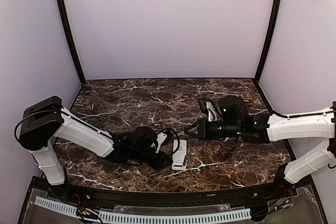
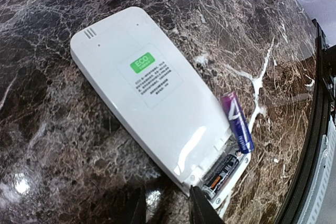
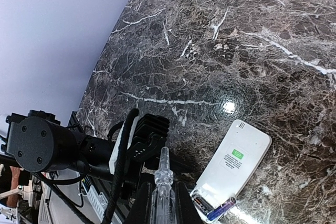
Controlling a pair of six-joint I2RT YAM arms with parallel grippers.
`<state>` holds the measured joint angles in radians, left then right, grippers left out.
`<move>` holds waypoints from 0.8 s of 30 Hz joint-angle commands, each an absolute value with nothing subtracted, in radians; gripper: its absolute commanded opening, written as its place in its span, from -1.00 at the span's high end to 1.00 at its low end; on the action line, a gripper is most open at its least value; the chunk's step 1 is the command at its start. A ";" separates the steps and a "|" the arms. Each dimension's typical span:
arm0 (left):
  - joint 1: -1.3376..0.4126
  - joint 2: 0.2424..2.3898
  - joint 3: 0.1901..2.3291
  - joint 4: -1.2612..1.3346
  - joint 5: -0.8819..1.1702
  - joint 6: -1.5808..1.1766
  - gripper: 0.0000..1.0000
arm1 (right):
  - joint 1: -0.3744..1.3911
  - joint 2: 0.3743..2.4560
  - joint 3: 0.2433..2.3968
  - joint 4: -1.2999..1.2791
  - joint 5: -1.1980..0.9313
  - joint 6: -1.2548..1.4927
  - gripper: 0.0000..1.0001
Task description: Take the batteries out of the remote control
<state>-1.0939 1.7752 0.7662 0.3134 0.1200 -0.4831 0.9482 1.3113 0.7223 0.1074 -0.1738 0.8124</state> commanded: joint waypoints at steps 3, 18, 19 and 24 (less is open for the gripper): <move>-1.106 1.801 0.747 0.176 0.144 -0.488 0.43 | 0.948 1.274 0.747 0.110 -0.124 0.780 1.00; -1.106 1.570 0.718 0.144 0.021 -0.376 0.12 | 0.945 1.308 0.796 -0.028 -0.094 0.739 1.00; -1.106 1.555 0.717 0.140 -0.002 -0.364 0.09 | 0.943 1.308 0.799 -0.034 -0.096 0.735 1.00; -1.105 1.427 0.695 0.155 -0.071 -0.250 -0.09 | 0.934 1.316 0.824 -0.075 -0.121 0.706 1.00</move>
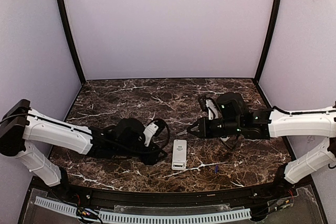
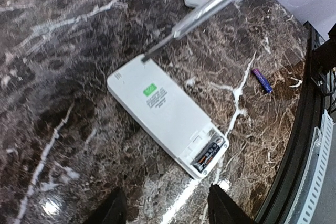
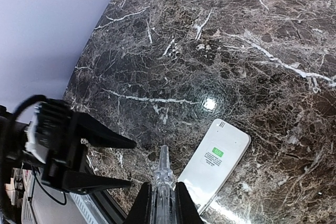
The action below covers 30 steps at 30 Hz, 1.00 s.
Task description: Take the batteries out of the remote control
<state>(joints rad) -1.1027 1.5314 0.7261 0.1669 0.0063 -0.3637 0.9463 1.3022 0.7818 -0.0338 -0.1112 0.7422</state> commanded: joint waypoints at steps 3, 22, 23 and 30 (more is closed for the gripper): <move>-1.105 1.382 0.684 0.187 -0.103 -0.181 -0.23 | 0.927 1.324 0.844 -0.097 -0.161 0.685 1.00; -1.105 1.502 0.750 0.530 0.052 0.396 -0.16 | 0.919 1.319 0.945 -0.224 -0.391 0.611 1.00; -1.106 1.508 0.756 0.530 0.066 0.408 -0.12 | 0.919 1.320 0.947 -0.224 -0.398 0.611 1.00; -1.105 1.547 0.805 0.536 0.084 0.454 0.14 | 0.919 1.319 0.950 -0.222 -0.423 0.610 1.00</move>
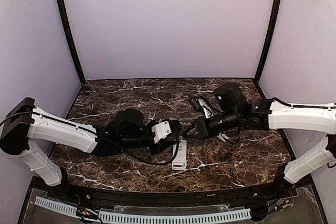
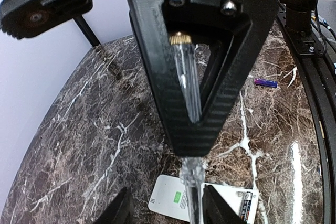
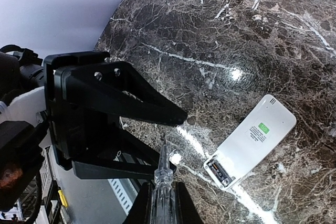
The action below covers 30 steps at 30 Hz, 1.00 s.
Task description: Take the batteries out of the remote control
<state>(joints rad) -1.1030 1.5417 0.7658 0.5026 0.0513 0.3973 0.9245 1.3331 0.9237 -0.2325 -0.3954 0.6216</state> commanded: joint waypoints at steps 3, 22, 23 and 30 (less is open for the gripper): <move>-1.106 1.561 0.825 0.524 0.085 0.471 0.40 | 0.919 1.323 0.949 -0.217 -0.432 0.612 1.00; -1.105 1.561 0.858 0.457 0.132 0.591 0.99 | 0.885 1.290 0.913 -0.233 -0.565 0.630 0.37; -1.106 1.558 0.858 0.453 0.135 0.595 0.99 | 0.881 1.285 0.914 -0.238 -0.579 0.628 0.23; -1.106 1.541 0.851 0.438 0.160 0.616 0.99 | 0.844 1.268 0.935 -0.298 -0.663 0.611 -0.10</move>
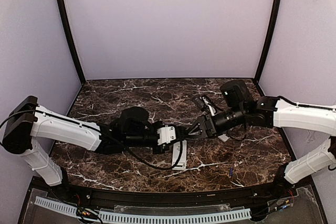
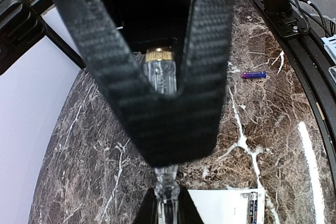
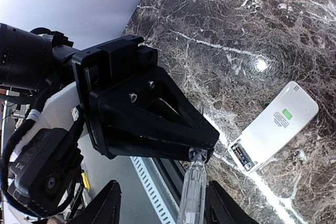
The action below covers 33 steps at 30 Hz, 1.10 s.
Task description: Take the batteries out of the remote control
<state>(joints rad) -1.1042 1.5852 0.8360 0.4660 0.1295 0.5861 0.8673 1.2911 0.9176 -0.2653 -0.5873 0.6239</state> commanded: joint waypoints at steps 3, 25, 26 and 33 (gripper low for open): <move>-1.106 1.534 0.848 0.427 0.171 0.630 0.99 | 0.830 1.273 0.949 -0.332 -0.678 0.610 -0.13; -1.106 1.582 0.910 0.380 0.108 0.584 0.99 | 0.852 1.368 1.029 -0.381 -0.527 0.723 0.20; -1.106 1.583 0.911 0.378 0.101 0.582 0.99 | 0.856 1.373 1.031 -0.383 -0.516 0.728 0.22; -1.106 1.595 0.921 0.373 0.084 0.570 0.99 | 0.872 1.389 1.039 -0.386 -0.471 0.750 0.42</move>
<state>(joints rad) -1.1042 1.5894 0.8970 0.3965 0.1009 0.5907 0.8604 1.3758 1.0096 -0.3779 -0.5182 0.7296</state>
